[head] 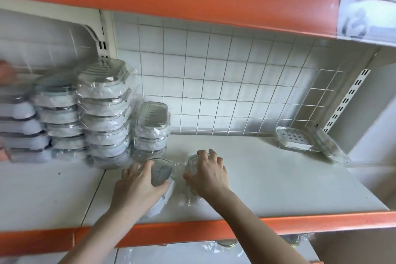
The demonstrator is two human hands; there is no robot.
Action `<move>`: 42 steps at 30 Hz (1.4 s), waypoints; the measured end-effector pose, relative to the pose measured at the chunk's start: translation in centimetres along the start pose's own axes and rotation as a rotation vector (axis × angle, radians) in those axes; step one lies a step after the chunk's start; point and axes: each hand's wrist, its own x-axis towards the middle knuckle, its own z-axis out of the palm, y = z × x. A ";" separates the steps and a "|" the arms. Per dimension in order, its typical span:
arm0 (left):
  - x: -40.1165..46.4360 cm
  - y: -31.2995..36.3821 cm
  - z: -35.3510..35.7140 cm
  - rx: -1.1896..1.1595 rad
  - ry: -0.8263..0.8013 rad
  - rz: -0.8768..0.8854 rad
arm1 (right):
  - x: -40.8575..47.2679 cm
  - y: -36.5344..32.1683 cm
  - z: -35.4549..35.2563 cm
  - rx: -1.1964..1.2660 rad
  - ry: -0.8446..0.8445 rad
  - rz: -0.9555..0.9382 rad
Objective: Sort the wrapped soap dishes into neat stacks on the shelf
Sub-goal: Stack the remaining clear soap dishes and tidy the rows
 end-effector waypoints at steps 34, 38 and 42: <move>-2.0 -4.3 -6.0 -0.011 0.257 0.658 | -2.9 -4.0 -1.3 0.907 -0.272 -0.256; -1.7 -4.0 -6.2 -0.113 0.281 0.648 | -2.2 -3.9 -2.1 1.026 -0.218 -0.254; -1.1 -4.2 -6.4 -0.276 0.215 0.633 | -0.9 -4.0 -3.6 1.011 -0.141 -0.262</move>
